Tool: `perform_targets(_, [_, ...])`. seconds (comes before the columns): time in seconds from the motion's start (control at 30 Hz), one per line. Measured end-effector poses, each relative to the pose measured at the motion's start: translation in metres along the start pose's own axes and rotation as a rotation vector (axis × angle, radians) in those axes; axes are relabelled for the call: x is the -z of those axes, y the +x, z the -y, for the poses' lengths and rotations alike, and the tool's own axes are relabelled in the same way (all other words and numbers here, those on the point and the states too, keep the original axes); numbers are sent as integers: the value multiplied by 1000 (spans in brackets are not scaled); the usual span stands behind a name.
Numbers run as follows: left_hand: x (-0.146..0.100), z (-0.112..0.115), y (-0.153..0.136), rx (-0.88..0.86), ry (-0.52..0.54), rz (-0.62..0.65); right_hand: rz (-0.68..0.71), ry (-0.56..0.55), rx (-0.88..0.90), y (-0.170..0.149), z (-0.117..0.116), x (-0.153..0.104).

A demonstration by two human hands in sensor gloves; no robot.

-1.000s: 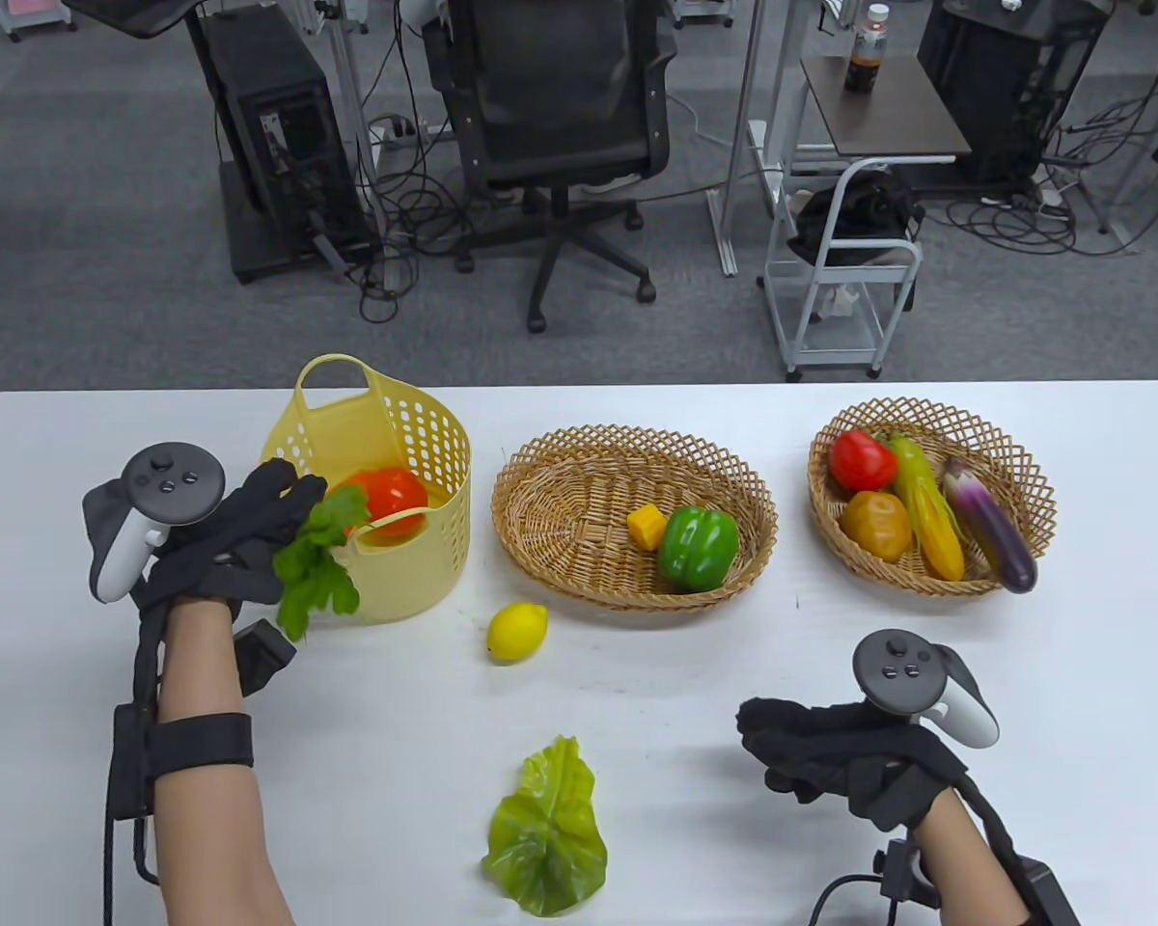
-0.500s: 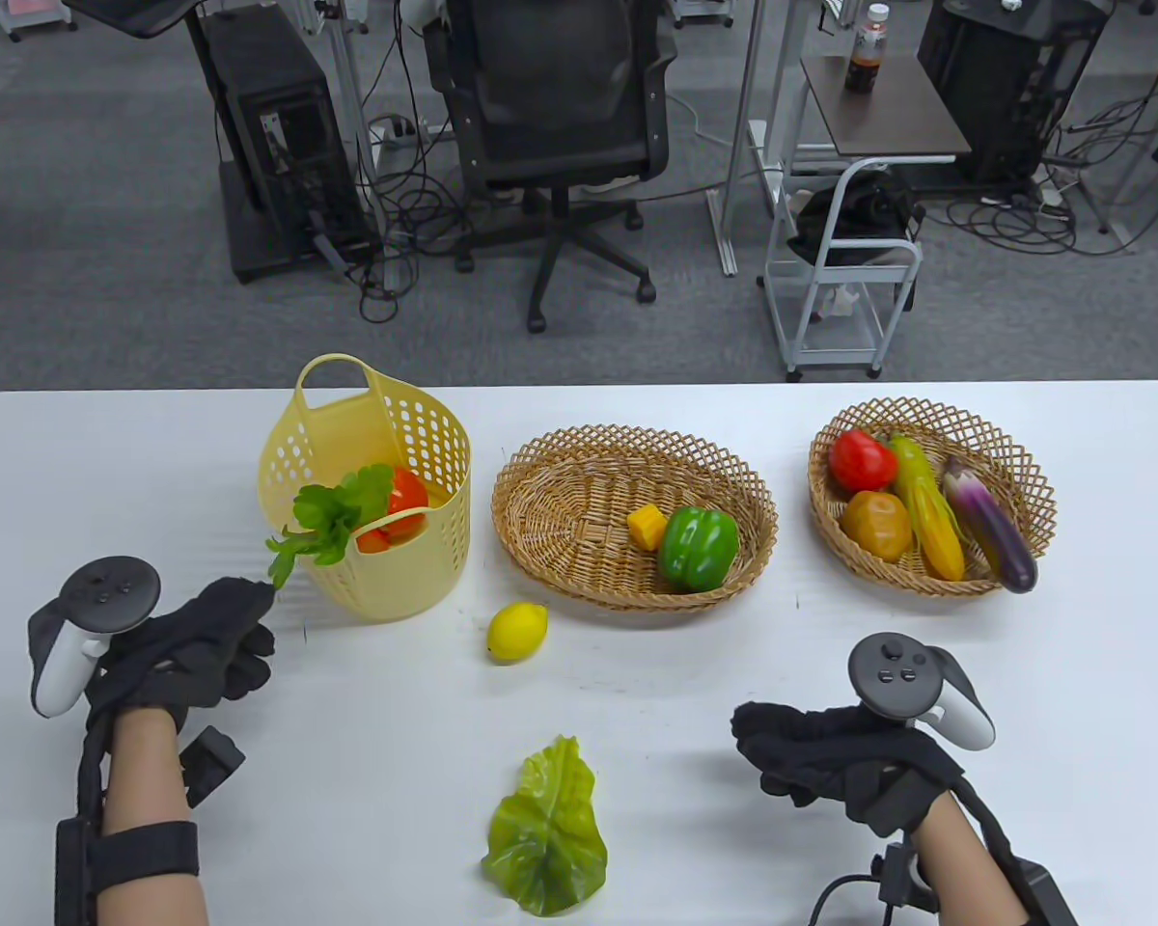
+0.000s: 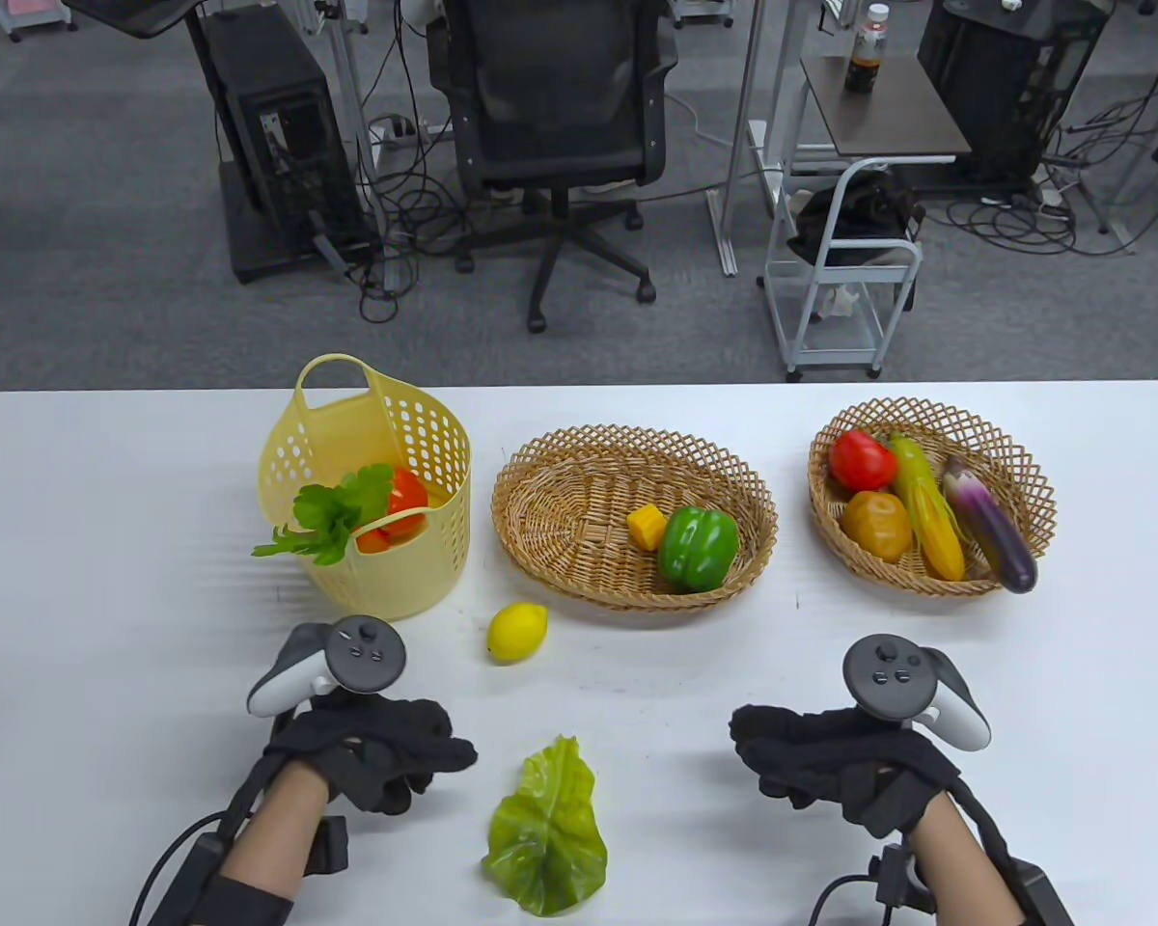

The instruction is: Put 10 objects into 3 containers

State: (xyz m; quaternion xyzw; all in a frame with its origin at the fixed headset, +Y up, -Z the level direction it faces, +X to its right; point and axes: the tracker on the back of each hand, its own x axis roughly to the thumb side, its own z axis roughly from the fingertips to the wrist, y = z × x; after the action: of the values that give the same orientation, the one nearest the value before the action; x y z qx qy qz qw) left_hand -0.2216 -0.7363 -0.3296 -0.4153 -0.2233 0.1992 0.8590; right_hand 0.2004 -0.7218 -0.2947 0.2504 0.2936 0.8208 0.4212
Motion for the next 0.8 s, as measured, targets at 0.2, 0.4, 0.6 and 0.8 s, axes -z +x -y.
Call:
perform_targets(0.2, [32,27,39,245,-82,-1,25,-16,-11,5,1,-4])
perform_targets(0.4, [43,41,48,342,-30,-23,33,-18,-11,6,3,-6])
perform_targets(0.6, [44,54,53,502,112,3,30,-16,-11,6,3,-6])
perform_targets(0.8, [43,59,50,474,151,65,22,-13,-16,6,2,-5])
